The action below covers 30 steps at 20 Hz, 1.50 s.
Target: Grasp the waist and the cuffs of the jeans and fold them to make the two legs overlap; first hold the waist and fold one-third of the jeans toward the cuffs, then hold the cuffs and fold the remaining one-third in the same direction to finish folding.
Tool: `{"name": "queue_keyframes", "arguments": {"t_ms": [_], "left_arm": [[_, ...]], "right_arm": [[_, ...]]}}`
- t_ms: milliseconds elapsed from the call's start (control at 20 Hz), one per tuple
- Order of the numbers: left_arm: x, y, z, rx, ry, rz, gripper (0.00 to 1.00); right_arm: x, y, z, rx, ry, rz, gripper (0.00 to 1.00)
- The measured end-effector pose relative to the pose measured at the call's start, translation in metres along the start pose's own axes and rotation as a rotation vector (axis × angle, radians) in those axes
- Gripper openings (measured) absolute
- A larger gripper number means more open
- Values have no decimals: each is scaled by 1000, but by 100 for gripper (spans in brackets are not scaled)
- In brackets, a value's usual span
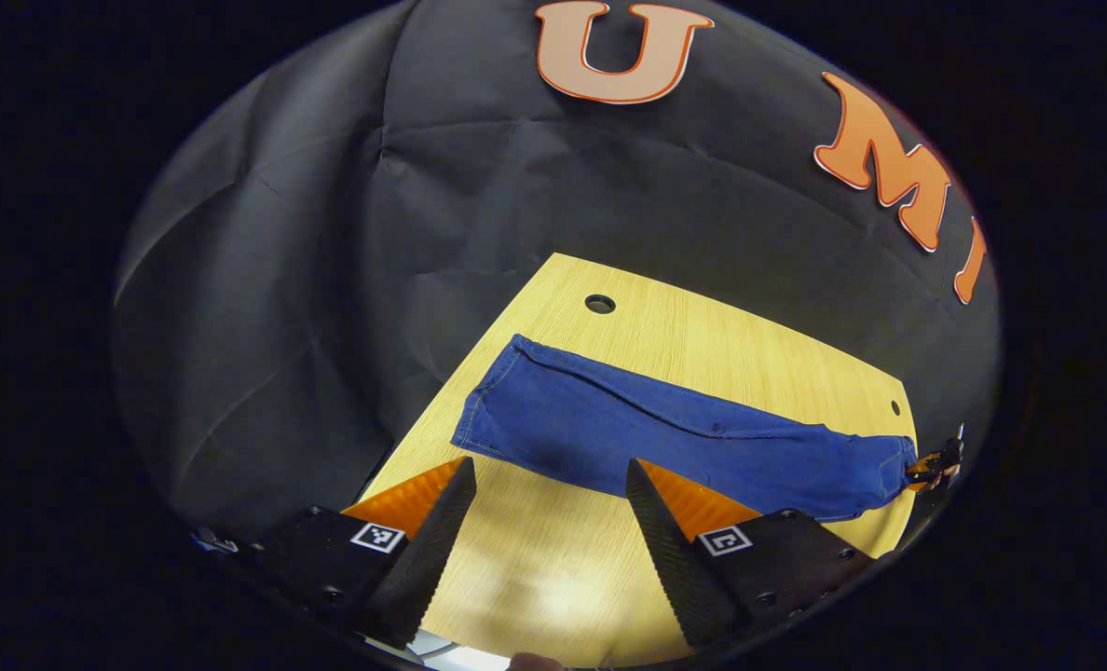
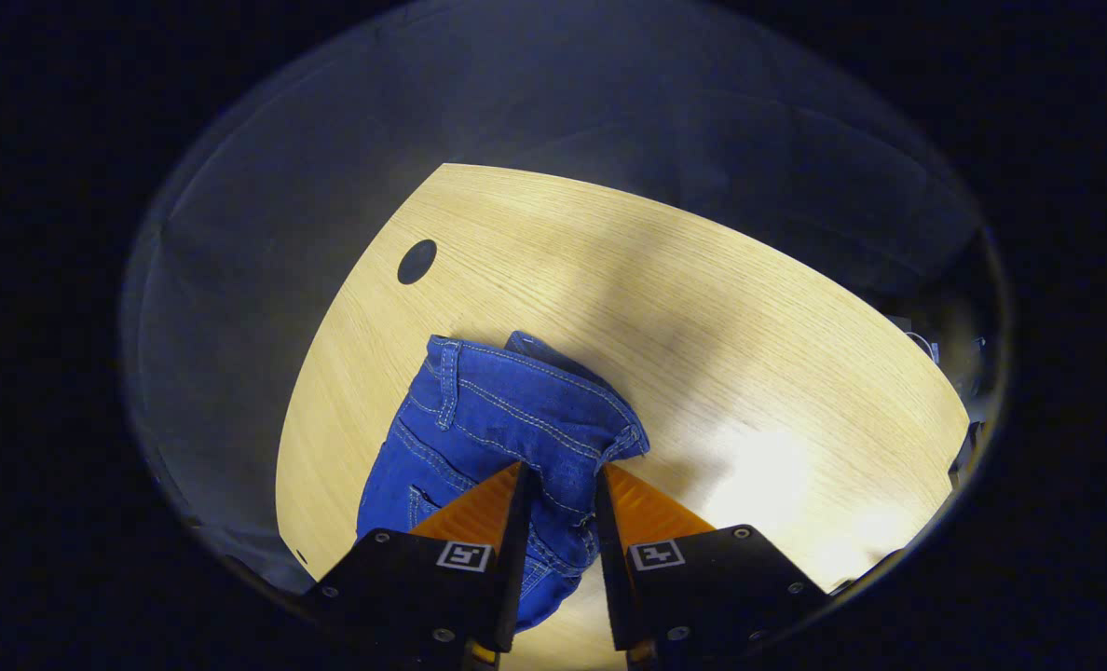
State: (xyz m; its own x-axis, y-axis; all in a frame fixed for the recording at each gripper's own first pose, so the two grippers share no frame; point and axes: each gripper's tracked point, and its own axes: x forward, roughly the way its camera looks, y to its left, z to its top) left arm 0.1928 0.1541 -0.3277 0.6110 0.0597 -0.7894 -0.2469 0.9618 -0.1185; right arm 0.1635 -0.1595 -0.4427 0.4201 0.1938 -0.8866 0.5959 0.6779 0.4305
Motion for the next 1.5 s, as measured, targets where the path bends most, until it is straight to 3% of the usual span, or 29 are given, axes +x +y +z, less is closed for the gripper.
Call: {"name": "queue_keyframes", "arguments": {"t_ms": [50,100,450,800,1150,1500], "left_arm": [[0,-1,2,2,-4,1,98],[1,-1,1,2,-5,-1,98],[-1,-6,6,11,-9,-34,99],[-3,-5,5,-14,-2,-35,98],[-7,-4,6,-41,2,-41,99],[-7,-6,5,-48,12,-71,99]], "right_arm": [[-5,1,-2,42,-5,-1,40],[-7,8,2,39,-25,6,18],[-40,33,-2,-24,-61,103,17],[-82,89,-19,-118,-72,250,17],[-112,160,-70,-234,-39,368,17],[-128,199,-120,-309,4,429,17]]}}
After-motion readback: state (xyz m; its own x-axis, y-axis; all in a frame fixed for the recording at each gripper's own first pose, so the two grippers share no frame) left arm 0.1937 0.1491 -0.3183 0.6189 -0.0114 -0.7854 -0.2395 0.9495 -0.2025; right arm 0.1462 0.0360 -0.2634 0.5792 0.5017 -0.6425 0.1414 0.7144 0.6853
